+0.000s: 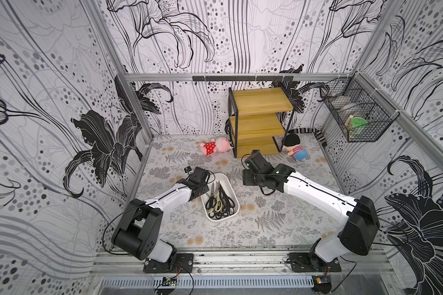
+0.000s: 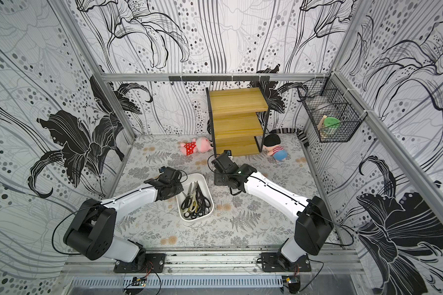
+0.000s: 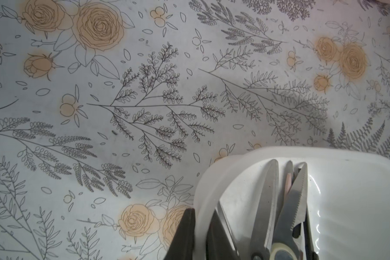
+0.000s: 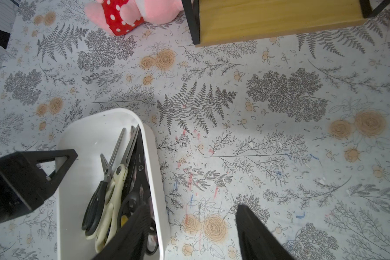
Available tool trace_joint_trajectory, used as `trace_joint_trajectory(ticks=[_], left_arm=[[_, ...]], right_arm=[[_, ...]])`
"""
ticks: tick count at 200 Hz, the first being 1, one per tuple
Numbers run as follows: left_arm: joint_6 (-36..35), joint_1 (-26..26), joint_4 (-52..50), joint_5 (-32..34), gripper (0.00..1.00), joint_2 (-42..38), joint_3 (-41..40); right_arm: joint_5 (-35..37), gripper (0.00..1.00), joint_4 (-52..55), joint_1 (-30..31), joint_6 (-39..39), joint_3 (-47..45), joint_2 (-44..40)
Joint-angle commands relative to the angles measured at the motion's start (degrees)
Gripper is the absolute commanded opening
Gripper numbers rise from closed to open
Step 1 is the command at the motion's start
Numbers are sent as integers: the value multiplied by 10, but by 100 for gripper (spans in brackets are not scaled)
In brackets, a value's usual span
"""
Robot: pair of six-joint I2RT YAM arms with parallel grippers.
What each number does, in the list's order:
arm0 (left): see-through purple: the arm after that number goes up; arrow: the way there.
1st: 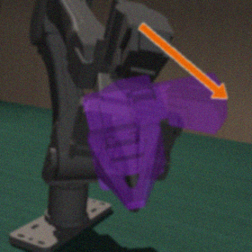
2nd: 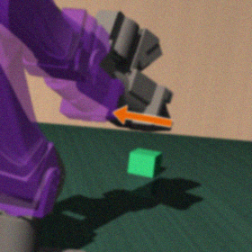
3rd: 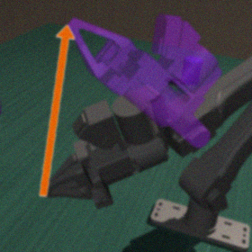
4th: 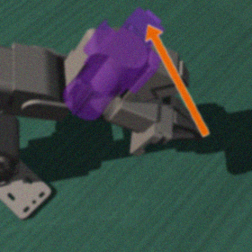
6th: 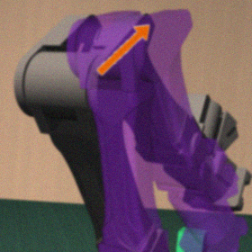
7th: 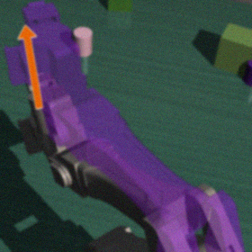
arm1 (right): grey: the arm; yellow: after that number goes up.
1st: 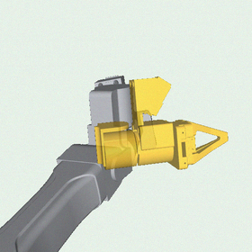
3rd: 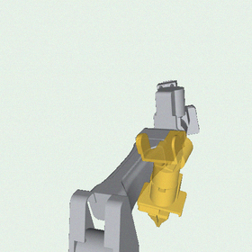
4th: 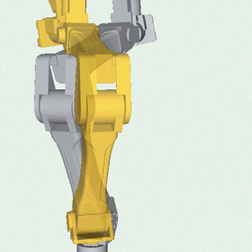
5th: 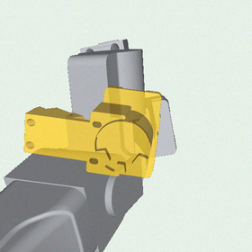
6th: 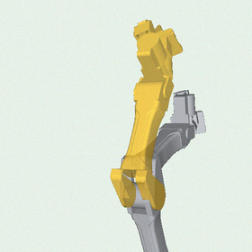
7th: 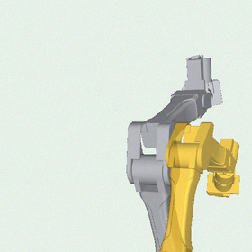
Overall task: Take the scissors out of the storage box
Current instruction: Move the storage box to the center of the board, then pick up the scissors from the storage box.
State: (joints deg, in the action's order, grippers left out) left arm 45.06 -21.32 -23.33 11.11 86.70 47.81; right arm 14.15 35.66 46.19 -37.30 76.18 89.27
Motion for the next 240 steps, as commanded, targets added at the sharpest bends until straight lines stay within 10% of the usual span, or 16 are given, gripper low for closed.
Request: trace_joint_trajectory(ticks=[1, 40, 93, 240], left_arm=[[-19, 36, 48, 5, 11, 23, 43], [-71, 66, 37, 16, 13, 81, 118], [-87, 77, 8, 11, 71, 67, 162], [34, 210, 87, -95, 71, -204, -132]], right_arm=[[-3, 64, 19, 5, -8, 14, 16], [-27, 63, -1, 20, -4, 34, 48], [-35, 44, 34, 54, 3, 165, 165], [-96, 32, 106, 97, 25, 411, 405]])
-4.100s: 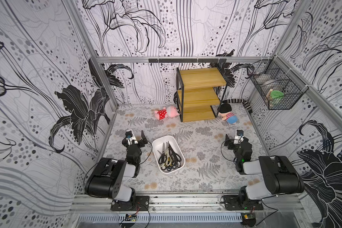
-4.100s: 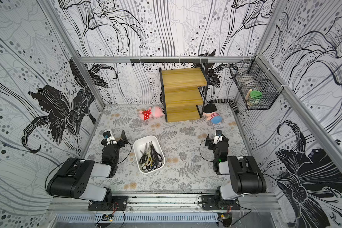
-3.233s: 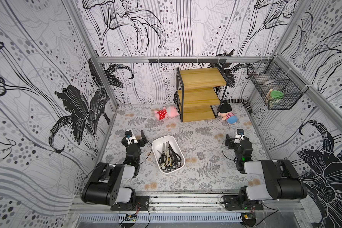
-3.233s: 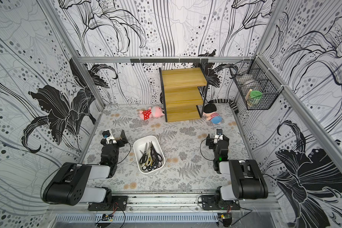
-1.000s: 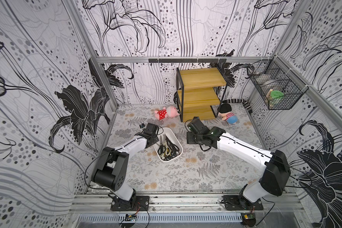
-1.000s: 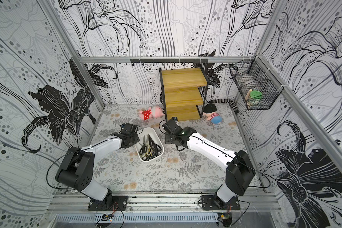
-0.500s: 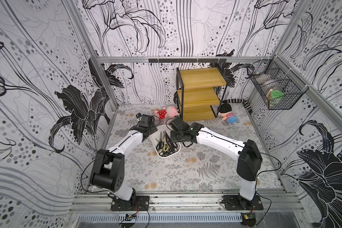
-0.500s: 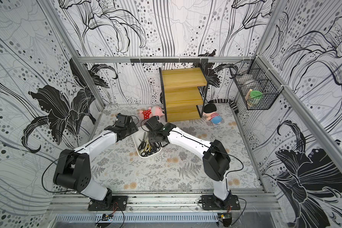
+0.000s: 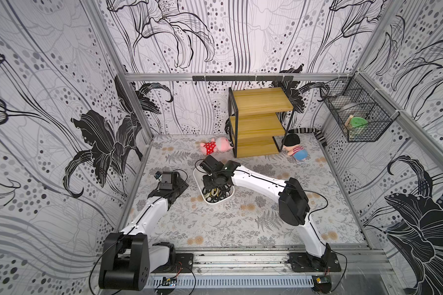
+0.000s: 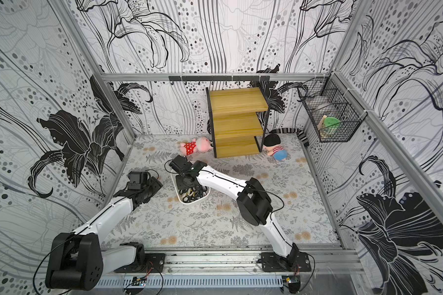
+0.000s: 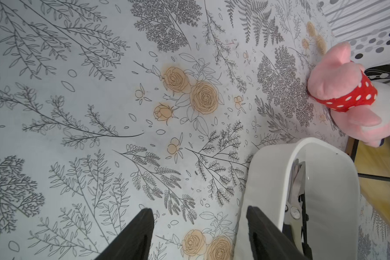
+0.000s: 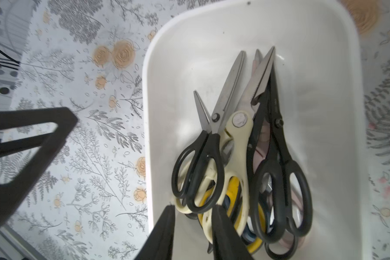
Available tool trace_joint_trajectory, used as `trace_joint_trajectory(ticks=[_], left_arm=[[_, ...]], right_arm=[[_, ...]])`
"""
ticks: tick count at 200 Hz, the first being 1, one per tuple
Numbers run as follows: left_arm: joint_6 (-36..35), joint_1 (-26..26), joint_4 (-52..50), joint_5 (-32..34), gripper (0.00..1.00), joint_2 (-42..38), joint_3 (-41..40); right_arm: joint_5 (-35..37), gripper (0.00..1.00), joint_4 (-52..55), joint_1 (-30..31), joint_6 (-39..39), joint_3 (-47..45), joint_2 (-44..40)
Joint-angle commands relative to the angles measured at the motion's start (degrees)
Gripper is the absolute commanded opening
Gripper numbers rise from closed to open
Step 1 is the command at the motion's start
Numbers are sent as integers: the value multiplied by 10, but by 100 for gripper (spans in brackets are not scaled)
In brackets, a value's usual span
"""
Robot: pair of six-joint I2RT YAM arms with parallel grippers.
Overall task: Take the scissors out of the storage box
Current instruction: Pick up the scissors from the storage box.
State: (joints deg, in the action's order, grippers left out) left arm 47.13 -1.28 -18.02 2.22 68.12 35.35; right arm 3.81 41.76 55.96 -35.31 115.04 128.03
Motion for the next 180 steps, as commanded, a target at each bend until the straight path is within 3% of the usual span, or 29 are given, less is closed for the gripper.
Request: trace_joint_trajectory(ticks=[1, 21, 180], left_arm=[[13, 10, 34, -6, 71, -19, -8], [10, 12, 28, -4, 71, -20, -5], [-7, 22, -7, 16, 70, -57, -1]], right_arm=[[8, 31, 46, -1, 4, 24, 18], [16, 25, 59, -1, -1, 37, 34], [28, 23, 71, -1, -18, 50, 80]])
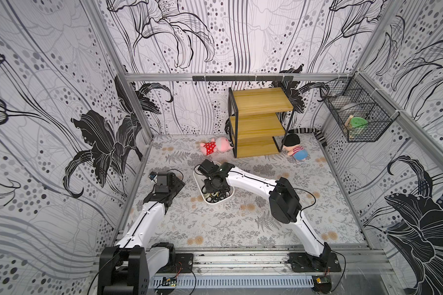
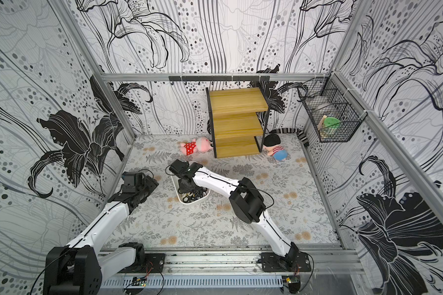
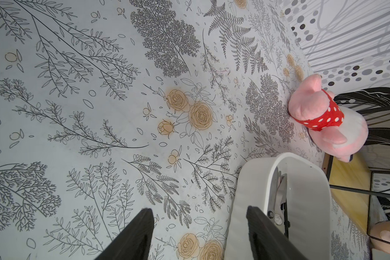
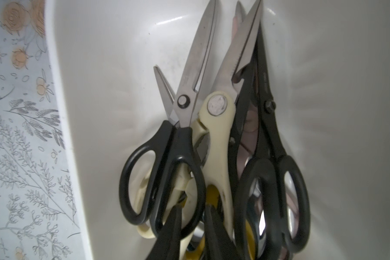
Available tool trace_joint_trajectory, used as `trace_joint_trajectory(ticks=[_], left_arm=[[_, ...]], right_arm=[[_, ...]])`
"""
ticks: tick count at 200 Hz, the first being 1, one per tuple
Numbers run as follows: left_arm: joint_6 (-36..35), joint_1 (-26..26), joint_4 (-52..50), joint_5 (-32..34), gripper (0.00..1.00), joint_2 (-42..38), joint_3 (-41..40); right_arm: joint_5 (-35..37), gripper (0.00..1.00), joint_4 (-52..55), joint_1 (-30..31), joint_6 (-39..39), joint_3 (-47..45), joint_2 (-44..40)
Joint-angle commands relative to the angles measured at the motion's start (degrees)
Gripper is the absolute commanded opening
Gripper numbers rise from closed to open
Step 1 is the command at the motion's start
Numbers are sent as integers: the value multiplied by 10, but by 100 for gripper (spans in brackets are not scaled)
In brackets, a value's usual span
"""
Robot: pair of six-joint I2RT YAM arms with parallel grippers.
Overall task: Take the scissors out of the storage box
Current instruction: Pick up the scissors from the storage box.
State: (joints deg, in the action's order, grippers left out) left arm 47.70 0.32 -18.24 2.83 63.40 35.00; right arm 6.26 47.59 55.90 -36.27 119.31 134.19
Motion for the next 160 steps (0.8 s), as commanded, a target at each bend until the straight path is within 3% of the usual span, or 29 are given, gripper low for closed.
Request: trace_joint_trajectory(ticks=[1, 31, 75, 160], left_arm=[[-13, 6, -5, 10, 70, -10, 2], [-20, 9, -13, 15, 71, -14, 9], [-23, 14, -15, 16, 71, -17, 8], [-22, 14, -16, 8, 71, -16, 9]], right_arm=[[3, 23, 12, 0, -9, 7, 19], [2, 19, 1, 0, -13, 3, 15], [4, 3, -8, -1, -11, 2, -4], [9, 0, 14, 0, 17, 9, -55]])
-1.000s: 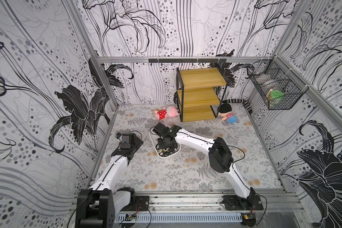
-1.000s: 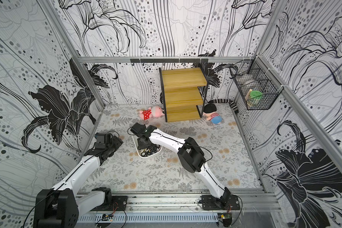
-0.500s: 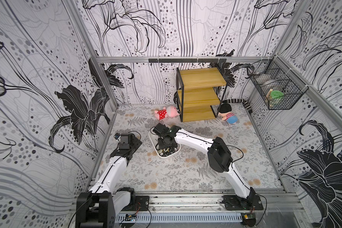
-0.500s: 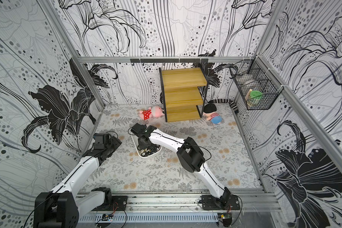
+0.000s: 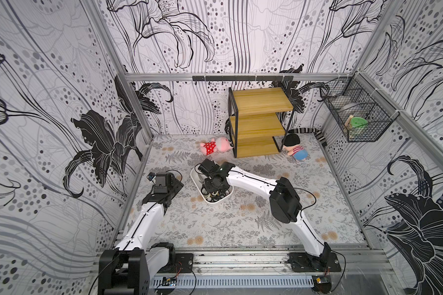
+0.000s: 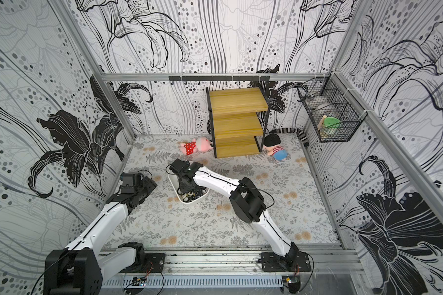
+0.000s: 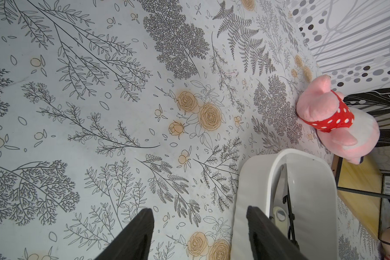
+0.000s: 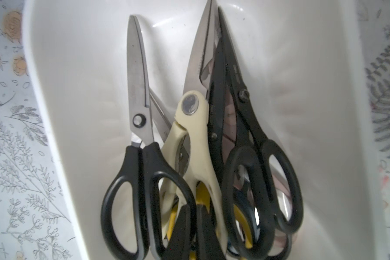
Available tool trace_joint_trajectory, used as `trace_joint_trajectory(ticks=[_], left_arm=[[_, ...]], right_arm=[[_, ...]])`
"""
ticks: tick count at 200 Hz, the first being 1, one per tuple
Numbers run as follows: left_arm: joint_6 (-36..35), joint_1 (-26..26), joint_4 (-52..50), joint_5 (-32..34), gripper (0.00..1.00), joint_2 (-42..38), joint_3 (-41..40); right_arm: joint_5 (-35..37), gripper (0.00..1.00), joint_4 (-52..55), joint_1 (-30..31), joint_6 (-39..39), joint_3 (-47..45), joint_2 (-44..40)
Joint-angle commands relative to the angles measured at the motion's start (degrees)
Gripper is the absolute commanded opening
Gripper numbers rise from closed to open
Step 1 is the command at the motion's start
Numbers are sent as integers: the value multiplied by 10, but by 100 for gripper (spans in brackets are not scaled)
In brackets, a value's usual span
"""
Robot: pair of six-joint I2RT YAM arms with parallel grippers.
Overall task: Take the scissors out of the storage box
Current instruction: Pick up the scissors from the storage box.
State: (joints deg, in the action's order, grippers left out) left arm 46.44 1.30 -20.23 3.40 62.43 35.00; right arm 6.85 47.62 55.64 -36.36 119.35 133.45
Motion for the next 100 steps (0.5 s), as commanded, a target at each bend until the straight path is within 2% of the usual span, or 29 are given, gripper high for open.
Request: trace_joint_trajectory(ticks=[1, 58, 100], left_arm=[[-9, 5, 3, 2, 71, -6, 9], [-8, 5, 3, -5, 71, -3, 17], [-50, 5, -5, -69, 71, 19, 48]], right_arm=[[4, 0, 13, 3, 19, 9, -47], [15, 0, -19, 2, 26, -46, -89], [54, 0, -62, 2, 38, -115, -151]])
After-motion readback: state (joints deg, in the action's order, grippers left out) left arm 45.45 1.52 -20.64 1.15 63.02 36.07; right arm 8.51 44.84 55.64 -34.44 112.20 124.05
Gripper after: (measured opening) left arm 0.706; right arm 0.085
